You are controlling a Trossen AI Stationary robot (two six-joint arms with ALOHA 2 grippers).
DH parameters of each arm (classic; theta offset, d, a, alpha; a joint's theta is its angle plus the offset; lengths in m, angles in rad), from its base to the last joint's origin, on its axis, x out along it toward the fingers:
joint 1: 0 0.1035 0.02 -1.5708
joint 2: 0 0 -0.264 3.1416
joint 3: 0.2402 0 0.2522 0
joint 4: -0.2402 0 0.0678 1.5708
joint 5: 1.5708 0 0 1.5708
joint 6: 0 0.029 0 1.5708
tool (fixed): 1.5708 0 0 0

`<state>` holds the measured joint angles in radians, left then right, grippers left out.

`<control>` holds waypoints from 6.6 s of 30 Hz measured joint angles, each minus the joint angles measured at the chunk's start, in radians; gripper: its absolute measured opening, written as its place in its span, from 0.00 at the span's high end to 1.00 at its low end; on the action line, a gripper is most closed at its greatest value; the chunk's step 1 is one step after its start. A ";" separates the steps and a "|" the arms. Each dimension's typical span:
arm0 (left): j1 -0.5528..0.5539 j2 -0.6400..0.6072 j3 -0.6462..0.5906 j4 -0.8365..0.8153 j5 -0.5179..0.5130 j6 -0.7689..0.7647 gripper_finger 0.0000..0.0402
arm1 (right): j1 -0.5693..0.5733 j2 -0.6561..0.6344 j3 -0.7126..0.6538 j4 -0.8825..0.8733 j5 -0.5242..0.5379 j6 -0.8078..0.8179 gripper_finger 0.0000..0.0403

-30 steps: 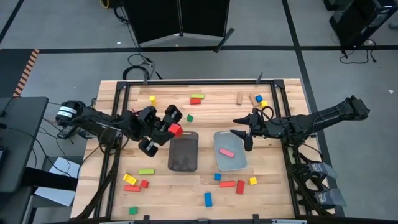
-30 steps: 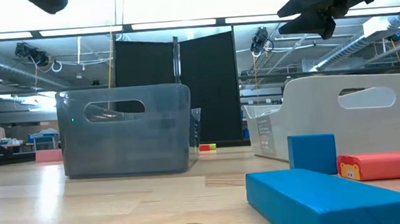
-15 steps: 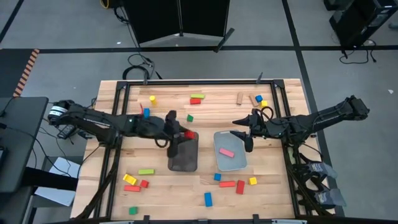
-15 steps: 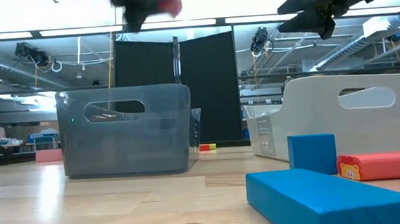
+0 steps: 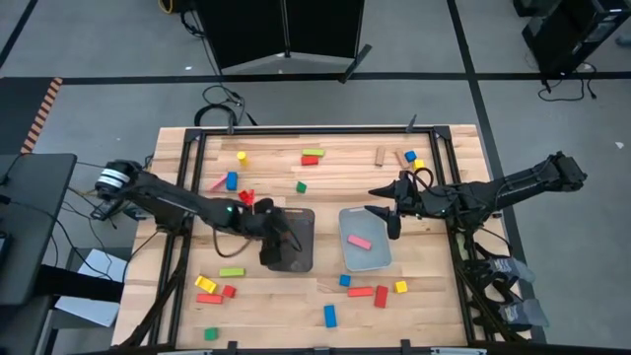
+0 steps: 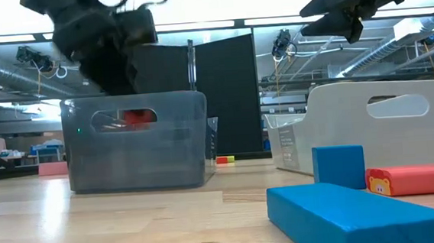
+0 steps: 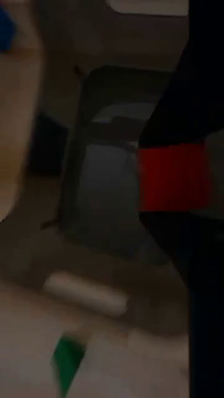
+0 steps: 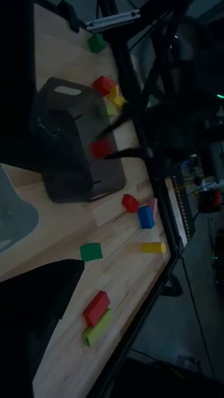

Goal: Sort blocks by size
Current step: Put the top small red block into the black bin, then put the left large brown block into the gray bin, then put the top small green block into the black bin

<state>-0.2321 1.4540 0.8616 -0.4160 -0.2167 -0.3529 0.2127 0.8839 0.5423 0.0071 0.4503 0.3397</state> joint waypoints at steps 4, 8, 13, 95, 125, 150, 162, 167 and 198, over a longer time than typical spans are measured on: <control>-0.011 0.058 0.006 0.020 0.002 -0.019 0.36 | 0.000 0.000 0.000 0.001 0.000 0.000 0.41; -0.015 0.038 0.026 0.033 -0.040 -0.002 0.24 | -0.008 0.000 0.000 0.007 0.012 0.000 0.41; -0.064 -0.080 0.035 0.148 -0.234 0.004 0.22 | -0.069 0.001 0.000 -0.042 0.119 0.128 0.42; -0.329 -0.336 -0.311 0.957 -0.478 0.241 0.48 | -0.776 0.631 0.350 -0.451 -0.324 0.135 0.71; -0.322 -0.336 -0.311 0.956 -0.478 0.244 0.48 | -0.375 0.164 0.354 0.035 -0.982 -0.115 0.71; -0.316 -0.336 -0.310 0.941 -0.494 0.214 0.48 | -0.142 0.402 0.354 -0.660 -0.601 0.041 0.51; -0.245 -0.336 -0.272 0.626 -0.728 -0.107 0.48 | -0.132 0.229 0.354 -0.461 -0.411 -0.124 0.30; -0.065 -0.303 -0.161 0.180 -0.601 -0.422 0.48 | -0.131 0.130 0.354 -0.442 -0.340 -0.140 0.30; 0.532 0.343 0.426 -0.289 0.116 0.693 0.41 | -0.120 0.089 0.244 -0.343 -0.351 -0.135 0.33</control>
<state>0.3000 1.7975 1.2879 -0.7048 -0.1006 0.3396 0.0925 0.9726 0.7864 -0.3355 0.0995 0.2050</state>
